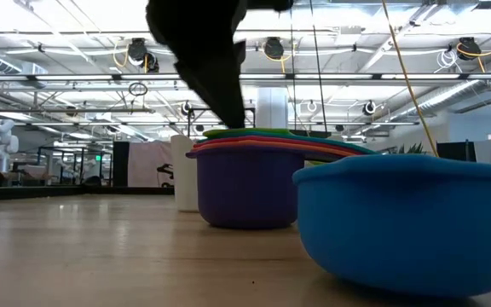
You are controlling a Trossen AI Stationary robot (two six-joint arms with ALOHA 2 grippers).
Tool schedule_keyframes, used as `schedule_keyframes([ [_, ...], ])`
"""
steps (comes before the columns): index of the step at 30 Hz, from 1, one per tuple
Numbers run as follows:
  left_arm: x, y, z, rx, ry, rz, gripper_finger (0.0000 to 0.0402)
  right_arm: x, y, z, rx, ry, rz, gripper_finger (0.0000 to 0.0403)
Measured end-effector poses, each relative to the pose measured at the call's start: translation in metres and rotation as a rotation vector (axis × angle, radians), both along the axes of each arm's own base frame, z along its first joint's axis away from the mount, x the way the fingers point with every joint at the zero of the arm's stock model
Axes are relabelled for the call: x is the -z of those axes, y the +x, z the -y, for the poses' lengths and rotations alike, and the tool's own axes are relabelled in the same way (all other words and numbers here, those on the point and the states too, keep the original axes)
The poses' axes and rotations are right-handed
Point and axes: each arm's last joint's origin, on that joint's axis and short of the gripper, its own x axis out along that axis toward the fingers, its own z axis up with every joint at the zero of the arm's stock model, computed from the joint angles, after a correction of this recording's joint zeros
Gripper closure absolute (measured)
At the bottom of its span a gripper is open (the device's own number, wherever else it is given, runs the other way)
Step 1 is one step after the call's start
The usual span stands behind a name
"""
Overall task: Nest measuring cups in basket
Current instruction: Stack the green measuring cup on top of the stacked measuring cups
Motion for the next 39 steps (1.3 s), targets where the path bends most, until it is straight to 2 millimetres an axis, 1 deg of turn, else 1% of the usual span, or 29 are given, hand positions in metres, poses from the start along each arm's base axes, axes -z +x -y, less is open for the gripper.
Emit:
schedule_keyframes([
  [4,0.0097,-0.0031,-0.0026,-0.002,0.009,-0.023,0.0289,0.0000,0.0000,0.0000,0.000,-0.001,0.000,0.0264],
  [11,0.0064,0.0023,-0.0024,-0.001,0.005,0.035,0.0289,0.0001,0.0000,0.0001,0.001,-0.001,0.000,0.0264],
  [24,0.0063,0.0032,-0.0045,-0.007,0.004,0.034,0.0292,0.0003,0.0000,0.0001,0.001,-0.003,-0.001,0.0264],
  [27,0.0062,0.0033,-0.0047,-0.004,-0.006,0.030,0.0314,0.0007,-0.0005,0.0004,0.001,-0.007,-0.007,0.0264],
  [32,0.0060,0.0030,-0.0037,0.011,-0.035,0.020,0.0388,0.0008,-0.0005,0.0005,0.001,-0.008,-0.008,0.0264],
  [39,0.0059,0.0033,-0.0051,0.001,-0.044,0.014,0.0397,0.0014,-0.0012,0.0010,0.001,-0.014,-0.016,0.0264],
])
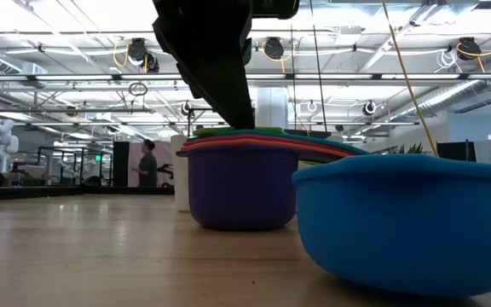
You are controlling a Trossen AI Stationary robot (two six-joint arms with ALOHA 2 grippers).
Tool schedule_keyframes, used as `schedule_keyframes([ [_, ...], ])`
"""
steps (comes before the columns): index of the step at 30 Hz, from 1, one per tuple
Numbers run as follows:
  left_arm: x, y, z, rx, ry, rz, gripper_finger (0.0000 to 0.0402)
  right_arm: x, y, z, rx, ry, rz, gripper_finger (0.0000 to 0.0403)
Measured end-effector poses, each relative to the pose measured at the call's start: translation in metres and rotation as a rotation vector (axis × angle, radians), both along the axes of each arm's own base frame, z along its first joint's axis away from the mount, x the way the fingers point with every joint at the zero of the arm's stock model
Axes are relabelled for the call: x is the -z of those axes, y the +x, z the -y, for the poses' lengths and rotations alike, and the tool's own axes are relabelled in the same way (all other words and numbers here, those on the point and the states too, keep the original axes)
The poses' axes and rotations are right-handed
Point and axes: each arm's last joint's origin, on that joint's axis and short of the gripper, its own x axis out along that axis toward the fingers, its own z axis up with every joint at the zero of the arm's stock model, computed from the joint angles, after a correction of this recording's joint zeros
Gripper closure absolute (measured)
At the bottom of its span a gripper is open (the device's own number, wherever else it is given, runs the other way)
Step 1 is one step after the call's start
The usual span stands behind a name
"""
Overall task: Nest measuring cups in basket
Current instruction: Stack the green measuring cup on top of the stacked measuring cups
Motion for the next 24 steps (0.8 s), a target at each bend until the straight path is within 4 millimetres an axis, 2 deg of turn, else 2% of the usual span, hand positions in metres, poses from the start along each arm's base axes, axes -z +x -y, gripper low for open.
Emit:
schedule_keyframes([
  [8,-0.008,0.000,-0.007,-0.027,-0.014,0.013,0.0400,0.001,-0.001,0.001,0.001,-0.011,-0.014,0.0264],
  [19,-0.012,-0.002,-0.006,-0.030,-0.014,0.017,0.0401,0.001,-0.001,0.001,0.000,-0.011,-0.015,0.0264],
  [24,-0.029,-0.006,-0.005,-0.032,-0.015,0.066,0.0401,0.001,-0.001,0.001,0.000,-0.012,-0.015,0.0264],
])
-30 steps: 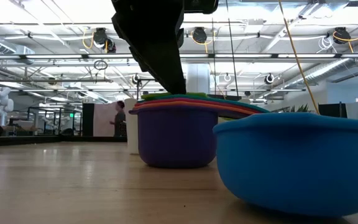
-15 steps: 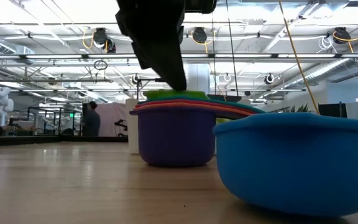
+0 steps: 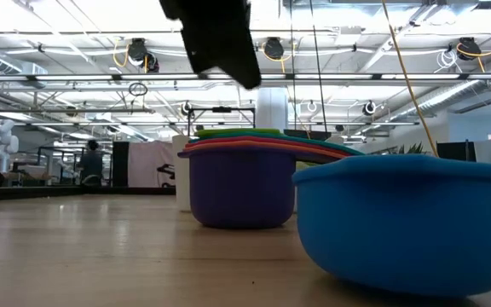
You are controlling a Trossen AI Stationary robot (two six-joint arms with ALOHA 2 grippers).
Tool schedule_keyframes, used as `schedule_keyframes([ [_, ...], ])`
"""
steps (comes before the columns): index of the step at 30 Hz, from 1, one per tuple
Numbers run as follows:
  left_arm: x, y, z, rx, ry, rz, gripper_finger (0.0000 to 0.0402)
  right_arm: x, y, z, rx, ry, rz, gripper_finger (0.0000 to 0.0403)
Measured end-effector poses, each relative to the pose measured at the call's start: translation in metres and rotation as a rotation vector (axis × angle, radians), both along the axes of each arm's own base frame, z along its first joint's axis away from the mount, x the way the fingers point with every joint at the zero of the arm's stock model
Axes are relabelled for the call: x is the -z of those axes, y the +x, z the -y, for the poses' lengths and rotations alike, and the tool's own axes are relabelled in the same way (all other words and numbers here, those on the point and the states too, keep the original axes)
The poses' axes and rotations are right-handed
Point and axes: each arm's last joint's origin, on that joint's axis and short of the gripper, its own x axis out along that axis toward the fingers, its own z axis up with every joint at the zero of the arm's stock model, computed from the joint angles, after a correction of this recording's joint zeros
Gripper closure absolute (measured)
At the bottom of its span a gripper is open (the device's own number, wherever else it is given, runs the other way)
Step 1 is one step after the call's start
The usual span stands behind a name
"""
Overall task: Nest measuring cups in basket
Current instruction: Stack the green measuring cup on top of the stacked measuring cups
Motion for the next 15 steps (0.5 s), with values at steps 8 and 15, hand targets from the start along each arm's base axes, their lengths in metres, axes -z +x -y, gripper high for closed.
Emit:
schedule_keyframes([
  [8,-0.022,-0.011,-0.003,-0.003,0.006,0.026,0.0398,0.000,0.000,0.000,0.000,-0.002,-0.003,0.0264],
  [15,-0.003,-0.006,-0.001,0.023,0.022,-0.035,0.0338,0.000,0.000,0.000,0.018,0.011,-0.006,0.0264],
])
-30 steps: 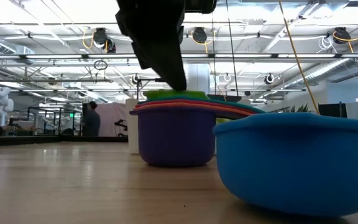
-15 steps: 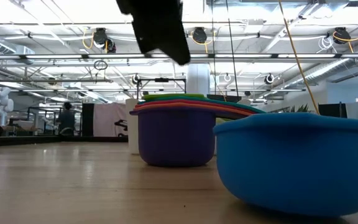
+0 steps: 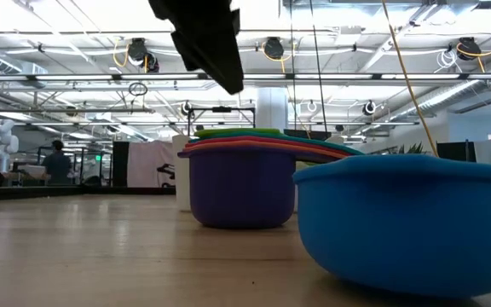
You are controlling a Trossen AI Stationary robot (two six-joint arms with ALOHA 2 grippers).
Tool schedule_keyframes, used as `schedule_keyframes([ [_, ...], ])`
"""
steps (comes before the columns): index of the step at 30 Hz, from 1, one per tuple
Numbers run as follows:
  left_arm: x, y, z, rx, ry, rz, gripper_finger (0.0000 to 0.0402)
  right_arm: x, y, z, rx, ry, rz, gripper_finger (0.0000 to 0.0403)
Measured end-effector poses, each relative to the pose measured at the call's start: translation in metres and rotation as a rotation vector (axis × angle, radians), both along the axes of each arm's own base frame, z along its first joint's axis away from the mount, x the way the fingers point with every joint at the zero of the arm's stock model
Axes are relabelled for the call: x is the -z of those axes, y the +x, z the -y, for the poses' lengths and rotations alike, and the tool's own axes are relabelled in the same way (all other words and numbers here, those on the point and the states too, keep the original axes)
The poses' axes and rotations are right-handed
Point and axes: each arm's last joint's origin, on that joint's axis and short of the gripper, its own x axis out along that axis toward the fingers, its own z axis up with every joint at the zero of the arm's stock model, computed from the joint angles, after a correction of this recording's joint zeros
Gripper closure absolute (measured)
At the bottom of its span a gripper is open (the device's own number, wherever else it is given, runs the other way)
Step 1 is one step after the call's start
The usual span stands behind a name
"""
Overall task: Nest measuring cups in basket
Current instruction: Stack the green measuring cup on top of the stacked measuring cups
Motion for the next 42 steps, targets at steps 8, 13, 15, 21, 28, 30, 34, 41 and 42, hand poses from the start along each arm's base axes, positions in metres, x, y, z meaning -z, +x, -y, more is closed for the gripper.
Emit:
schedule_keyframes([
  [8,0.012,0.004,0.000,0.009,-0.020,-0.037,0.0260,0.000,0.000,0.000,0.003,0.001,-0.002,0.0264],
  [13,0.012,0.005,-0.001,0.009,-0.025,-0.030,0.0238,0.000,0.000,0.000,0.001,0.000,-0.002,0.0264],
  [15,0.013,0.005,-0.001,0.007,-0.024,-0.036,0.0235,0.000,0.000,0.000,0.000,-0.001,-0.002,0.0264],
  [21,0.023,0.009,-0.002,0.016,-0.040,-0.057,0.0239,0.000,0.000,0.000,-0.002,-0.003,-0.001,0.0264],
  [28,0.032,0.015,-0.005,0.012,-0.048,-0.070,0.0257,0.000,0.000,0.000,-0.003,-0.004,-0.001,0.0264],
  [30,0.034,0.014,-0.006,0.012,-0.046,-0.083,0.0263,0.000,0.000,0.000,-0.003,-0.004,-0.002,0.0264],
  [34,0.035,0.016,-0.005,0.017,-0.046,-0.078,0.0275,0.000,0.000,0.000,-0.003,-0.005,-0.002,0.0264],
  [41,0.037,0.017,-0.009,0.007,-0.050,-0.084,0.0316,0.000,0.000,0.000,-0.003,-0.005,-0.003,0.0264],
  [42,0.037,0.017,-0.009,0.004,-0.051,-0.085,0.0326,0.000,0.000,0.000,-0.003,-0.005,-0.003,0.0264],
])
